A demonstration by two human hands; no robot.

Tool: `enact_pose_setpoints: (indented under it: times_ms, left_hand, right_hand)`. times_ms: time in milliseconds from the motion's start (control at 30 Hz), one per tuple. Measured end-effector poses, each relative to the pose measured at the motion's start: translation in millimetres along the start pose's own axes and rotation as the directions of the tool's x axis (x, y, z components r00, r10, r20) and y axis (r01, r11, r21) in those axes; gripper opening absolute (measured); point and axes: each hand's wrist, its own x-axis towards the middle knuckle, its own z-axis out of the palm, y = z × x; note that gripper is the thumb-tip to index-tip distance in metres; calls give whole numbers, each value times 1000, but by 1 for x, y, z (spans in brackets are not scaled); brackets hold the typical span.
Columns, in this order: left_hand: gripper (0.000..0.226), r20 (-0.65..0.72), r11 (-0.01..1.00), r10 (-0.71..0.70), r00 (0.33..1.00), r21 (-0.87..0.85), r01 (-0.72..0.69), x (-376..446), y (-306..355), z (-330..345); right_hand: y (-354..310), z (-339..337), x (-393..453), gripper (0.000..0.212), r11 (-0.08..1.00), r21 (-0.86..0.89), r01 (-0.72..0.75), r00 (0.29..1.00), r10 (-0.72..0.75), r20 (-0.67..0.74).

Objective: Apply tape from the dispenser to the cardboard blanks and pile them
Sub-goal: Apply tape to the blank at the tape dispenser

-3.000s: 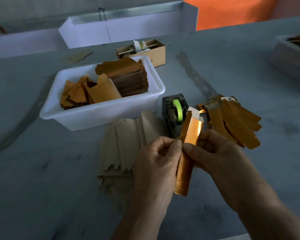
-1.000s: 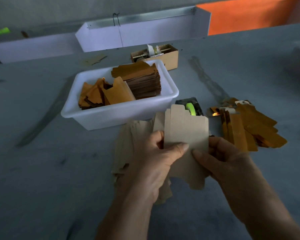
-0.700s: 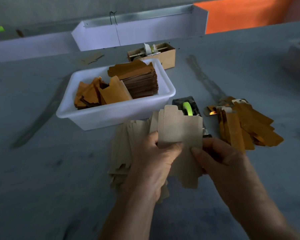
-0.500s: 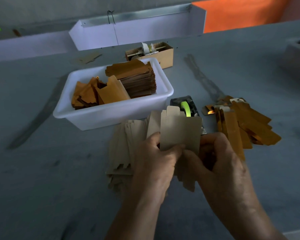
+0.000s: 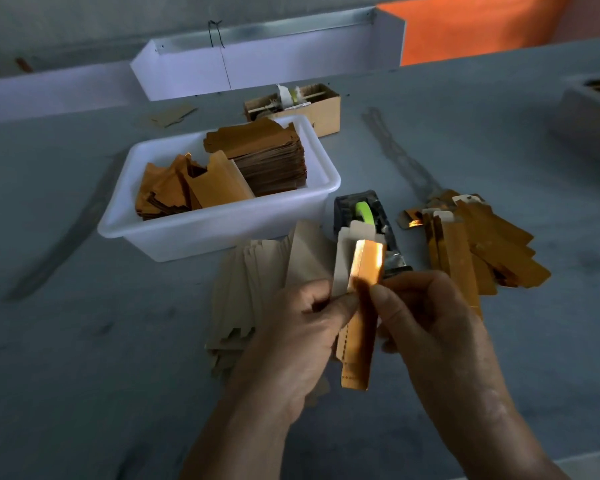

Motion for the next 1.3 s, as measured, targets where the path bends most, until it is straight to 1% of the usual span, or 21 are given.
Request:
enact_pose_setpoints:
  times_ms: [67, 167, 233, 367, 567, 633, 667, 700, 767, 833, 900, 967, 1033, 1067, 1100, 1133, 1167, 1200, 1233, 1267, 1300]
  left_hand:
    - [13, 57, 998, -56, 997, -10, 57, -2, 0, -2]
    - [13, 116, 996, -84, 990, 18, 82, -4, -2, -3]
    - [9, 104, 998, -66, 992, 23, 64, -4, -2, -1]
    - [8, -67, 999, -26, 997, 32, 29, -3, -3, 2]
    - [9, -232, 986, 117, 966, 146, -84, -4, -6, 9]
    - [16, -297, 954, 205, 932, 273, -123, -7, -6, 15]
    - [20, -316, 893, 303, 899, 424, -151, -8, -5, 19]
    - [26, -294, 767, 435, 851, 616, -179, -8, -4, 21]
    - [42, -175, 494, 574, 800, 853, -168, -10, -3, 30]
    - [47, -103, 300, 638, 763, 946, -123, -14, -4, 41]
    - [42, -83, 246, 632, 771, 964, -98, -14, -5, 49]
    - [38, -52, 277, 556, 829, 953, -125, -12, -9, 52]
    - [45, -56, 297, 460, 886, 950, -94, -14, -7, 52]
    - [48, -99, 312, 461, 882, 948, -57, -14, -6, 51]
    - [51, -108, 343, 483, 869, 936, -75, -14, -8, 49]
    - [52, -96, 410, 503, 859, 901, -139, -15, -9, 46]
    - [50, -130, 542, 492, 861, 820, -186, -14, -7, 43]
    - [42, -214, 714, 423, 880, 677, -178, -12, -3, 39]
    - [32, -273, 879, 272, 923, 460, -123, -9, -1, 34]
    - [24, -274, 973, 106, 956, 228, -42, -6, 0, 30]
    - [18, -255, 997, 1, 967, 75, 19, -4, 0, 24]
  right_hand:
    - [1, -4, 4, 49, 997, 25, -70, 996, 71, -49]
    - [-2, -6, 7, 43, 939, 244, -243, 964, 207, 165]
    - [-3, -7, 7, 32, 905, 300, -303, 943, 239, 231]
    - [-3, -6, 9, 11, 885, 344, -315, 946, 267, 182]
    - [-3, -3, 11, 8, 906, 305, -293, 956, 269, 118]
    - [-3, -2, 12, 7, 912, 298, -282, 959, 266, 95]
    - [-3, -1, 13, 7, 913, 300, -277, 961, 263, 88]
    - [-4, -1, 14, 7, 915, 302, -269, 963, 257, 81]
    - [-4, 0, 15, 7, 926, 282, -250, 968, 240, 69]
    - [-5, 2, 16, 8, 932, 265, -245, 969, 234, 74]
    - [-5, 1, 16, 8, 923, 286, -256, 967, 242, 84]
    - [-7, -1, 16, 13, 899, 338, -278, 961, 258, 101]
    - [-8, -2, 16, 26, 894, 342, -291, 957, 263, 125]
    - [-8, -3, 16, 32, 907, 310, -283, 958, 256, 127]
    - [-8, -3, 17, 31, 921, 279, -273, 961, 249, 120]
    - [-8, -4, 19, 24, 927, 263, -266, 963, 245, 110]
    - [-9, -5, 21, 16, 930, 259, -260, 965, 239, 110]
    - [-10, -6, 23, 11, 932, 262, -250, 967, 227, 116]
    - [-11, -6, 25, 8, 933, 270, -239, 969, 212, 126]
    - [-12, -7, 26, 7, 934, 276, -227, 971, 196, 134]
    - [-14, -7, 27, 7, 936, 277, -218, 973, 185, 139]
